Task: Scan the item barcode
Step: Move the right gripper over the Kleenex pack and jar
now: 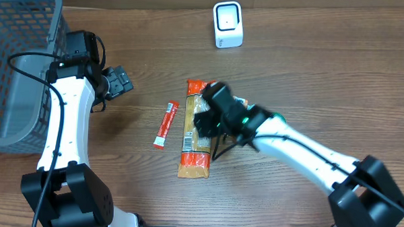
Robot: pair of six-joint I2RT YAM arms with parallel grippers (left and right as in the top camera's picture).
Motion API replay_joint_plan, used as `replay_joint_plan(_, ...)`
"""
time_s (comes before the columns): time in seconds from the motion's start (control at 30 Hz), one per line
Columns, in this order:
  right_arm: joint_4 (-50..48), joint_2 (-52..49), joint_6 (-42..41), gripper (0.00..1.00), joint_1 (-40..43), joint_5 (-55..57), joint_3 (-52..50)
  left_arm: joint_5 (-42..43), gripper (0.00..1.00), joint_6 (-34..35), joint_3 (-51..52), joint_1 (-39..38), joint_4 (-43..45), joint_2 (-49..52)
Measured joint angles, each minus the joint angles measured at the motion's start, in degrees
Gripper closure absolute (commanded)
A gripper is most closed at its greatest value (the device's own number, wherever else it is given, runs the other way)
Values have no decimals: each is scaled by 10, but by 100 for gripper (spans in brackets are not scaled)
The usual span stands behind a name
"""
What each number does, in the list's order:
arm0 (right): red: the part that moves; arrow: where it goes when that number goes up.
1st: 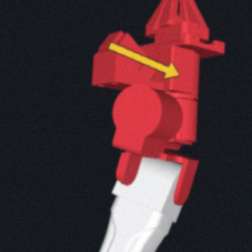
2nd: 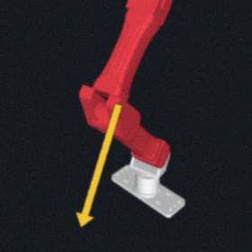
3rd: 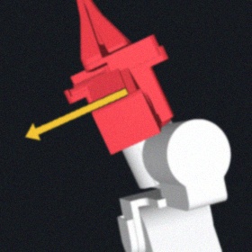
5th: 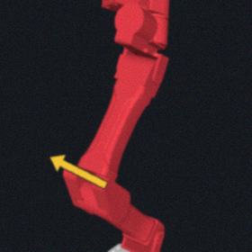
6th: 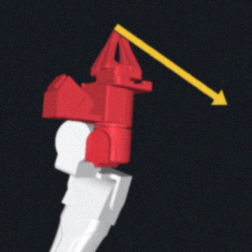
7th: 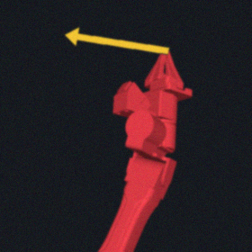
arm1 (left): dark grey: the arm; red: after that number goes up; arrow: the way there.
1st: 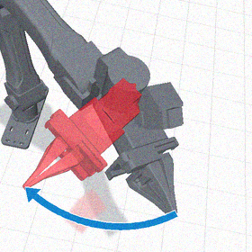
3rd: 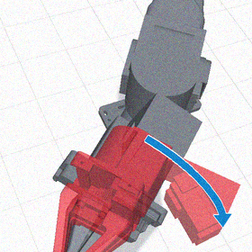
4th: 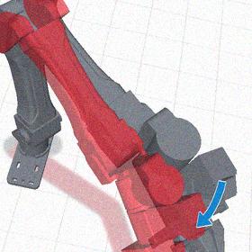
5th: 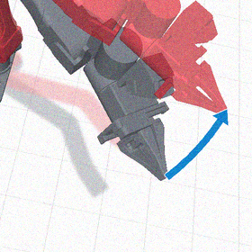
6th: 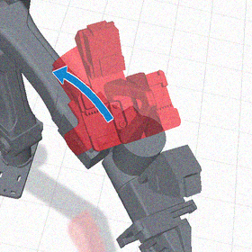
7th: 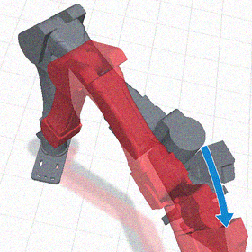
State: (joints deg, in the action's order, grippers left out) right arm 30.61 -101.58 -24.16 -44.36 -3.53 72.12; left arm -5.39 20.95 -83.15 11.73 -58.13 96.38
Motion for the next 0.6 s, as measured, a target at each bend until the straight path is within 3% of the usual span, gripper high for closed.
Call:
replay_joint_plan(0.27,100,3,0,27,91,10,144,0,0,0,0,0,0,0)
replay_joint_plan(0.6,190,-9,2,25,101,33,156,0,0,0,0,0,0,0)
